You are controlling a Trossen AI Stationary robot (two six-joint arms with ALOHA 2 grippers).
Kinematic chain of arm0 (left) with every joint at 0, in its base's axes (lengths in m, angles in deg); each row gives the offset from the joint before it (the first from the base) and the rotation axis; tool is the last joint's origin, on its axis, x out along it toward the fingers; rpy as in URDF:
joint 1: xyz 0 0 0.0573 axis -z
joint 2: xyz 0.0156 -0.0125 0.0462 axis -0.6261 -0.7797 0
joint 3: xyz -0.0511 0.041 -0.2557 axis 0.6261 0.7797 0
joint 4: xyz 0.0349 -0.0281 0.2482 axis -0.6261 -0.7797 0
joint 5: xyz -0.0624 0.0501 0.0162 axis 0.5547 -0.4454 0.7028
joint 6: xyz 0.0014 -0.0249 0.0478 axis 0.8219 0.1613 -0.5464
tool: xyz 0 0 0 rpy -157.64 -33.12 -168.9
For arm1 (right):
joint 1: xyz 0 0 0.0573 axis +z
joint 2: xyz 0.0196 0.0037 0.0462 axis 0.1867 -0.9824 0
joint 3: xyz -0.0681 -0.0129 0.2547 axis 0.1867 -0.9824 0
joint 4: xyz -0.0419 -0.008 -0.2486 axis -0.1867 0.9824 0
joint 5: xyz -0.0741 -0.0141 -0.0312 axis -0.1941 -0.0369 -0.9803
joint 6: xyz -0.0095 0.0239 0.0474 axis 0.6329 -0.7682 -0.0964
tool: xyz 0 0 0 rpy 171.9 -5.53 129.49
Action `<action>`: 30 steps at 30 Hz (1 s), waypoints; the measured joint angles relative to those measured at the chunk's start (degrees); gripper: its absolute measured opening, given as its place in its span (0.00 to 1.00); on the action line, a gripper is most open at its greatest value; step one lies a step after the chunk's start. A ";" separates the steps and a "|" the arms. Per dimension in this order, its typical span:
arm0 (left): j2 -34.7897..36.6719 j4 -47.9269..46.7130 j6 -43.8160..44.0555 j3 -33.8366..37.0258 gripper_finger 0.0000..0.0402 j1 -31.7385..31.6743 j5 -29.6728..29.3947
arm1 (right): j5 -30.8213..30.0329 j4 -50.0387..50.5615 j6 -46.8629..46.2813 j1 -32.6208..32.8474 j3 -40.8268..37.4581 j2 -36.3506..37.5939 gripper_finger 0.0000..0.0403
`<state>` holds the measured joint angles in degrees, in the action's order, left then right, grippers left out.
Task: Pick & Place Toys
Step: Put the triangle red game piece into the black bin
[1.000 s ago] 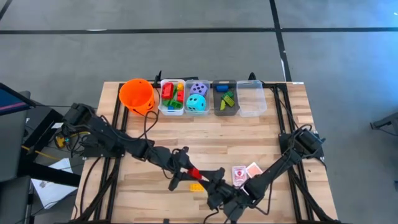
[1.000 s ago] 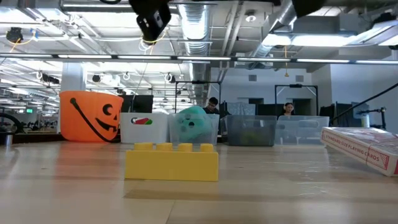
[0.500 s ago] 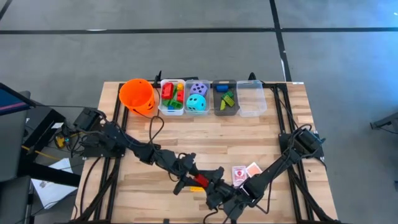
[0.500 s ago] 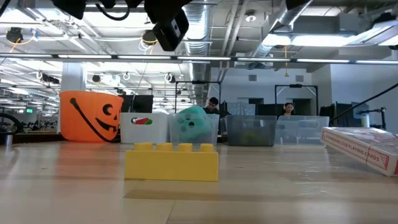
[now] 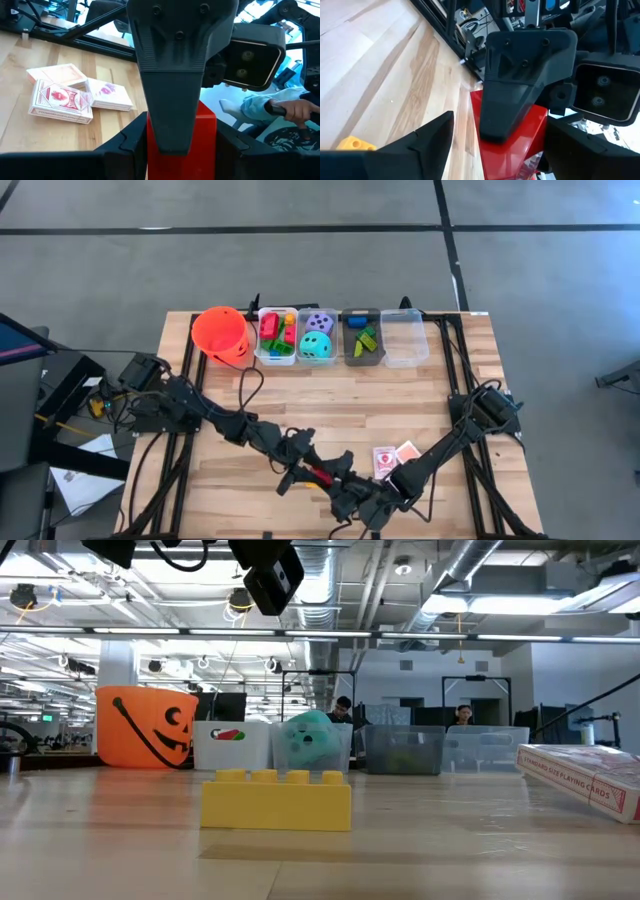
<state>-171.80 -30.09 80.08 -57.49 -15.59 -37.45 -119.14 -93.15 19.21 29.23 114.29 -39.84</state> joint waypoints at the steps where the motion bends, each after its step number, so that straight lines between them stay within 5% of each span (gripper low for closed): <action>1: 0.00 -0.01 0.00 0.00 0.33 0.00 -0.02 | 0.00 0.00 0.00 0.00 0.00 0.00 0.68; 6: 0.00 -0.14 0.02 0.00 0.33 0.00 -0.04 | -0.18 0.00 -0.21 -0.37 0.00 0.00 0.62; 12: -0.02 -0.63 1.75 0.09 0.33 0.02 0.18 | -0.19 0.23 0.15 -0.74 0.00 0.02 0.40; 16: -0.04 -0.33 2.87 0.09 0.34 -0.06 3.82 | -0.11 -0.04 -0.14 -0.74 0.00 0.02 0.39; 23: 2.42 -3.52 1.01 0.07 0.67 -0.52 7.60 | -0.17 -0.03 -2.81 -0.67 0.00 0.02 0.39; 30: 14.01 -29.43 -6.08 -0.09 0.84 -2.62 6.80 | -6.83 0.17 -4.73 -0.68 -0.09 -0.04 0.41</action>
<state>-157.79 -59.51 74.00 -57.57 -18.20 -30.65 -125.96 -92.98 14.47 28.55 114.21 -39.88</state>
